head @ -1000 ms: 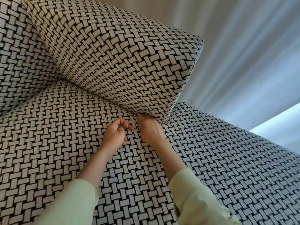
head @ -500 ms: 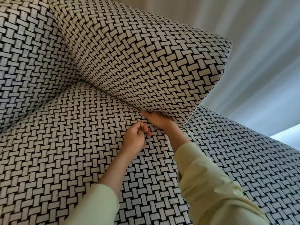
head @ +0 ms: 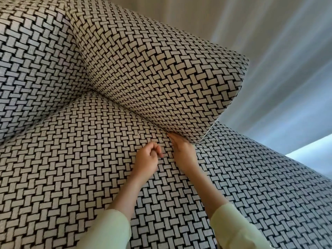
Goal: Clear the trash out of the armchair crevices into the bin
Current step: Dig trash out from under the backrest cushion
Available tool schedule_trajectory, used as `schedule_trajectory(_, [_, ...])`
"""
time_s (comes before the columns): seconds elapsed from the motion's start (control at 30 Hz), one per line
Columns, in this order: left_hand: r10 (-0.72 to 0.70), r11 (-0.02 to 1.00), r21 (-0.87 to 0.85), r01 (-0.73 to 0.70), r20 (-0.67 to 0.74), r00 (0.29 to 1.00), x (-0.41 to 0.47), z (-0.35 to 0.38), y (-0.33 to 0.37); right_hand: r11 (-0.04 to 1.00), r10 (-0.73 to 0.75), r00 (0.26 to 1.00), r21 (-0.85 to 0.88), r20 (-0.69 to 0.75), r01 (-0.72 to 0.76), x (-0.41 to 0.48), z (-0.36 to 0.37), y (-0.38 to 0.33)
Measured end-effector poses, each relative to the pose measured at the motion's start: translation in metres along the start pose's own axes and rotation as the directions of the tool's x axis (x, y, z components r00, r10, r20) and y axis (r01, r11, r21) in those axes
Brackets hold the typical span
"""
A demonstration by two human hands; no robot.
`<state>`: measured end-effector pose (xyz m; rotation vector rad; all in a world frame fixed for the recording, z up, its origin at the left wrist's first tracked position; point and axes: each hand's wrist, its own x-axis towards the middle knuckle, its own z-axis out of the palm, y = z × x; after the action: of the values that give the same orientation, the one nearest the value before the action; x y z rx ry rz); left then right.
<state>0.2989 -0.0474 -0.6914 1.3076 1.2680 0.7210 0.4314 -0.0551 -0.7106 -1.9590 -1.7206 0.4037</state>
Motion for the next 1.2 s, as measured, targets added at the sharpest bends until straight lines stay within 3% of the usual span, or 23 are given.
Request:
schedule_trajectory(0.13, [-0.135, 0.987, -0.090, 0.134, -0.013, 0.991, -0.018, -0.010, -0.003, 0.954, 0.253, 0.947, 0.214, -0.198, -0.210, 0.011, 0.005, -0.010])
schedule_trajectory(0.23, [-0.339, 0.868, -0.386, 0.312, 0.000, 0.941, -0.028, -0.019, 0.001, 0.928, 0.316, 0.924, 0.275, -0.215, -0.253, 0.018, 0.003, -0.023])
schedule_trajectory(0.3, [-0.411, 0.701, -0.619, 0.355, 0.057, 0.910, -0.037, -0.027, 0.008, 0.954, 0.255, 0.956, 0.200, -0.142, -0.225, 0.023, 0.005, -0.032])
schedule_trajectory(0.37, [-0.432, 0.547, -0.756, 0.360, 0.113, 0.895, -0.043, -0.034, 0.017, 0.979, 0.199, 0.980, -0.037, 0.006, -0.198, 0.032, 0.004, -0.036])
schedule_trajectory(0.43, [-0.433, 0.458, -0.823, 0.335, 0.123, 0.893, -0.047, -0.048, 0.022, 0.949, 0.224, 0.959, -0.264, 0.174, -0.174, 0.044, -0.002, -0.041])
schedule_trajectory(0.5, [-0.421, 0.422, -0.858, 0.295, 0.102, 0.901, -0.049, -0.067, 0.025, 0.953, 0.292, 0.916, -0.161, 0.276, -0.255, 0.052, -0.007, -0.055])
schedule_trajectory(0.53, [-0.414, 0.417, -0.867, 0.273, 0.087, 0.906, -0.051, -0.077, 0.027, 0.941, 0.310, 0.902, 0.038, 0.300, -0.336, 0.054, -0.009, -0.063])
schedule_trajectory(0.57, [-0.411, 0.422, -0.869, 0.258, 0.070, 0.909, -0.052, -0.086, 0.029, 0.843, 0.343, 0.875, 0.298, 0.342, -0.447, 0.053, -0.009, -0.071])
schedule_trajectory(0.63, [-0.412, 0.419, -0.882, 0.217, 0.029, 0.911, -0.059, -0.108, 0.031, 0.450, 0.327, 0.815, 0.680, 0.478, -0.579, 0.043, -0.001, -0.094])
schedule_trajectory(0.7, [-0.411, 0.392, -0.903, 0.174, -0.002, 0.911, -0.065, -0.127, 0.033, 0.184, 0.263, 0.784, 0.769, 0.562, -0.613, 0.029, 0.014, -0.122])
schedule_trajectory(0.77, [-0.413, 0.356, -0.928, 0.114, -0.047, 0.910, -0.073, -0.151, 0.035, 0.092, 0.177, 0.769, 0.768, 0.614, -0.634, 0.017, 0.030, -0.158])
schedule_trajectory(0.8, [-0.406, 0.347, -0.934, 0.079, -0.073, 0.911, -0.076, -0.164, 0.036, 0.116, 0.129, 0.773, 0.764, 0.621, -0.634, 0.012, 0.035, -0.177])
schedule_trajectory(0.87, [-0.414, 0.387, -0.922, 0.017, -0.157, 0.896, -0.084, -0.196, 0.032, 0.331, -0.022, 0.802, 0.761, 0.597, -0.558, 0.002, 0.045, -0.219])
schedule_trajectory(0.97, [-0.357, 0.445, -0.892, -0.077, -0.256, 0.898, -0.095, -0.238, 0.030, 0.664, -0.316, 0.817, 0.727, 0.482, -0.172, -0.015, 0.059, -0.273])
schedule_trajectory(1.07, [-0.326, 0.309, -0.939, -0.149, -0.251, 0.911, -0.103, -0.265, 0.025, 0.748, -0.444, 0.799, 0.659, 0.405, 0.082, -0.027, 0.078, -0.301])
schedule_trajectory(1.2, [-0.263, 0.289, -0.936, -0.202, -0.280, 0.923, -0.108, -0.287, 0.015, 0.810, -0.449, 0.852, 0.524, 0.270, 0.261, -0.026, 0.102, -0.322])
